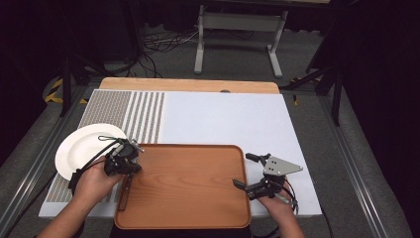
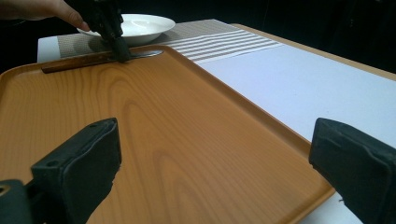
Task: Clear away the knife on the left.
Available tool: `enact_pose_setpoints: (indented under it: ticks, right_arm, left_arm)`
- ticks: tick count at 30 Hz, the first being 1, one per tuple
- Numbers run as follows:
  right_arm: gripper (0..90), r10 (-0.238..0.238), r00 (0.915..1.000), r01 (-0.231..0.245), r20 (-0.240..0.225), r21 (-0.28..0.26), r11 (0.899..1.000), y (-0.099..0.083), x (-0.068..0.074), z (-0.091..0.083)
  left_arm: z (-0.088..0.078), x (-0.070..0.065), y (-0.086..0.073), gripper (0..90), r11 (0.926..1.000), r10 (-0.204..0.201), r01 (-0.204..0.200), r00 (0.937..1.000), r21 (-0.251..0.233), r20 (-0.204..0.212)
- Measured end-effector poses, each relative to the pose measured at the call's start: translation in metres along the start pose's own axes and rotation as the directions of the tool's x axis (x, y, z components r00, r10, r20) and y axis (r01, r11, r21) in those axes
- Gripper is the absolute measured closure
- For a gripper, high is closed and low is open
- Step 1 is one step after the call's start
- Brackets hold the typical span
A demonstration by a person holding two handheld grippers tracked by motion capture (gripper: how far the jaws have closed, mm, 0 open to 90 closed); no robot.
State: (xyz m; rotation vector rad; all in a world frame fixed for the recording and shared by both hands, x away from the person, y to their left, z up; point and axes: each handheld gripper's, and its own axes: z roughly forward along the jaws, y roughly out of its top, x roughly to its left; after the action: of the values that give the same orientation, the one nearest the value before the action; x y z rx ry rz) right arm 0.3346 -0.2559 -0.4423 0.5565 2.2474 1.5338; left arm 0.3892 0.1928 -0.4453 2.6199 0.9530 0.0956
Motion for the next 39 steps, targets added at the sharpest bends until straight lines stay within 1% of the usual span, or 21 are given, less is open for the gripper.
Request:
enact_pose_setpoints:
  ticks: [9, 12, 14, 17, 18, 19, 20, 22, 24, 25, 26, 28, 29, 30, 31, 33, 34, 35, 36, 37, 39]
  right_arm:
    - [3.1, 0.001, 1.0000, -0.001, -0.003, 0.003, 1.000, 0.000, 0.001, 0.001]
    - [3.1, 0.001, 1.0000, -0.001, -0.002, 0.002, 1.000, 0.000, 0.000, 0.001]
    - [3.1, 0.001, 1.0000, -0.001, -0.002, 0.001, 1.000, 0.000, 0.000, 0.001]
    - [3.1, 0.001, 1.0000, -0.001, -0.001, -0.001, 1.000, 0.000, 0.000, 0.001]
    - [3.1, 0.001, 1.0000, -0.001, -0.001, -0.001, 1.000, 0.000, 0.000, 0.001]
    - [3.1, 0.001, 1.0000, -0.001, -0.001, -0.002, 1.000, 0.000, 0.000, 0.001]
    - [3.1, 0.001, 1.0000, -0.001, 0.000, -0.003, 1.000, 0.001, 0.000, 0.001]
    - [3.1, -0.002, 1.0000, 0.002, 0.003, -0.005, 1.000, 0.001, 0.000, 0.001]
    - [3.1, -0.002, 1.0000, 0.002, 0.004, -0.007, 1.000, 0.001, 0.000, 0.001]
    - [3.1, 0.000, 1.0000, 0.000, 0.006, -0.014, 1.000, 0.002, 0.000, 0.000]
    - [3.1, 0.000, 1.0000, 0.000, 0.007, -0.017, 1.000, 0.002, 0.000, 0.000]
    - [3.1, 0.001, 1.0000, -0.001, 0.009, -0.019, 1.000, 0.002, 0.000, 0.000]
    - [3.1, 0.001, 1.0000, -0.001, 0.009, -0.020, 1.000, 0.002, 0.000, 0.000]
    - [3.1, 0.000, 0.9999, 0.001, 0.010, -0.020, 1.000, 0.003, 0.000, 0.000]
    - [3.1, 0.000, 0.9999, 0.001, 0.010, -0.020, 1.000, 0.003, 0.000, 0.000]
    - [3.0, 0.000, 1.0000, 0.000, 0.010, -0.023, 1.000, 0.003, 0.000, 0.000]
    - [3.0, 0.001, 0.9999, -0.001, 0.012, -0.029, 1.000, 0.003, 0.001, -0.001]
    - [3.0, 0.001, 0.9999, -0.001, 0.012, -0.029, 1.000, 0.003, 0.001, -0.001]
    - [3.0, 0.003, 0.9999, -0.003, 0.014, -0.033, 0.999, 0.003, 0.000, -0.002]
    - [3.0, 0.003, 0.9999, -0.003, 0.014, -0.033, 0.999, 0.003, 0.000, -0.002]
    - [3.0, 0.004, 0.9999, -0.003, 0.017, -0.040, 0.999, 0.003, 0.000, -0.003]
  left_arm:
    - [-0.002, 0.000, -0.002, 90.0, 1.0000, 0.000, 0.000, 1.0000, 0.004, 0.006]
    - [-0.005, 0.000, -0.003, 86.3, 0.9999, -0.001, 0.001, 1.0000, -0.013, 0.002]
    - [-0.006, 0.000, -0.003, 82.3, 0.9998, -0.002, 0.002, 1.0000, -0.020, 0.002]
    - [-0.014, -0.001, -0.004, 69.0, 0.9966, 0.000, 0.000, 1.0000, -0.083, 0.006]
    - [-0.014, -0.001, -0.004, 63.0, 0.9966, 0.000, 0.000, 1.0000, -0.083, 0.006]
    - [-0.016, -0.003, -0.004, 63.0, 0.9947, -0.006, 0.006, 1.0000, -0.103, 0.001]
    - [-0.019, -0.003, -0.006, 55.7, 0.9911, 0.013, -0.014, 0.9999, -0.132, -0.006]
    - [-0.024, -0.004, -0.009, 34.3, 0.9759, 0.054, -0.055, 0.9985, -0.211, -0.008]
    - [-0.028, -0.006, -0.011, 31.0, 0.9680, 0.050, -0.051, 0.9987, -0.246, -0.007]
    - [-0.035, -0.008, -0.015, 24.8, 0.9539, 0.062, -0.063, 0.9980, -0.293, -0.014]
    - [-0.035, -0.008, -0.015, 23.7, 0.9539, 0.062, -0.063, 0.9980, -0.293, -0.014]
    - [-0.044, -0.014, -0.021, 24.1, 0.9337, 0.097, -0.100, 0.9950, -0.344, -0.027]
    - [-0.044, -0.014, -0.021, 21.9, 0.9337, 0.097, -0.100, 0.9950, -0.344, -0.027]
    - [-0.048, -0.016, -0.024, 18.8, 0.9187, 0.096, -0.100, 0.9949, -0.382, -0.030]
    - [-0.048, -0.016, -0.024, 17.3, 0.9187, 0.096, -0.100, 0.9949, -0.382, -0.030]
    - [-0.051, -0.017, -0.028, 16.9, 0.8967, 0.108, -0.104, 0.9940, -0.430, -0.015]
    - [-0.053, -0.017, -0.032, 15.4, 0.8742, 0.111, -0.097, 0.9938, -0.476, 0.002]
    - [-0.053, -0.017, -0.032, 14.7, 0.8742, 0.111, -0.097, 0.9938, -0.476, 0.002]
    - [-0.055, -0.016, -0.038, 15.7, 0.8482, 0.120, -0.088, 0.9924, -0.522, 0.027]
    - [-0.055, -0.016, -0.038, 18.2, 0.8482, 0.120, -0.088, 0.9924, -0.522, 0.027]
    - [-0.055, -0.015, -0.043, 16.3, 0.8282, 0.107, -0.060, 0.9929, -0.557, 0.052]
